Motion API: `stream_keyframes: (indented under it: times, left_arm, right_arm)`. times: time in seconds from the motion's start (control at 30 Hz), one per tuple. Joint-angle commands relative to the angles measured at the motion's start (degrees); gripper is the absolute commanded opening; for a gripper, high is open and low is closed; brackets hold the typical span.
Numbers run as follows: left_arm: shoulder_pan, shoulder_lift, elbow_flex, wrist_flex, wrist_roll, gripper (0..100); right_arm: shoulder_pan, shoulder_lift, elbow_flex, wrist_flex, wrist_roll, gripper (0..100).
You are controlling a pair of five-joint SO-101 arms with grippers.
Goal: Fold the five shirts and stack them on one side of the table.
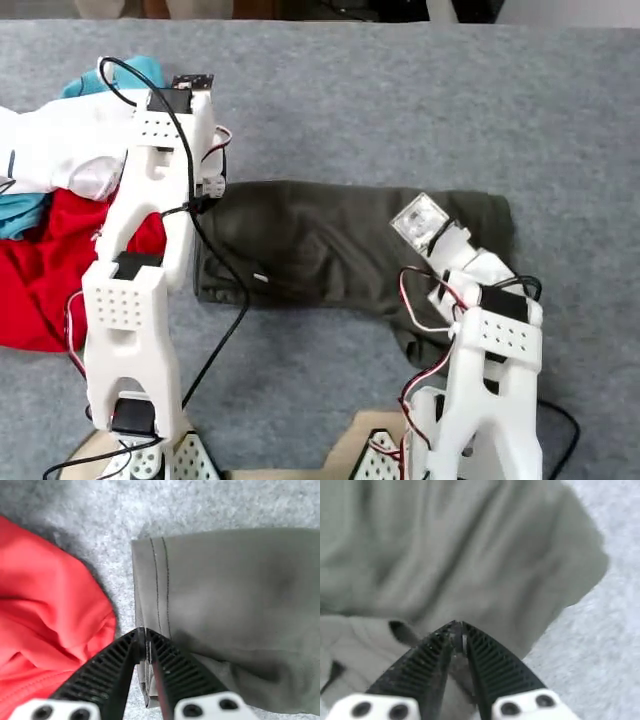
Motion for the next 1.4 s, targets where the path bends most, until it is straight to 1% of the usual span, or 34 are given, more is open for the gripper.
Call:
stream_keyframes:
  times: [0.0,0.13,0.23,0.33,0.8,1.0,1.13,1.27,1.37]
  left_arm:
    - [0.4,-1.1,-2.7,0.6,0.4,2]
    - [0.3,-1.1,-2.6,1.8,0.4,2]
    - [0.1,-1.1,-2.5,1.8,0.4,2]
    - [-0.1,-1.1,-2.5,1.8,0.4,2]
    - [-0.1,-1.1,-2.8,2.5,0.0,2]
    - [-0.2,-1.1,-2.6,2.5,0.0,2]
    - [-1.0,-1.1,-2.6,2.5,0.0,2]
    - [-2.4,-1.1,-2.6,2.6,0.0,2]
    - [-3.3,-1.1,-2.6,2.9,0.1,2]
  right_arm:
    - [-0.7,0.0,-0.1,-4.2,-0.6,0.5]
    - [-0.7,7.3,0.0,-7.7,-0.6,0.5]
    - [-0.7,12.7,-0.4,-7.6,-0.6,0.5]
    - [-0.7,13.7,0.0,-5.7,-0.6,0.5]
    - [-1.2,-0.9,0.3,13.1,0.0,0.5]
    - [-1.1,-2.7,5.8,14.2,1.6,0.5]
    - [-1.1,-3.2,6.0,20.1,1.7,0.5]
    - [-0.7,-7.4,5.6,24.4,1.7,0.5]
    - [-0.7,-10.3,5.0,27.3,3.9,0.5]
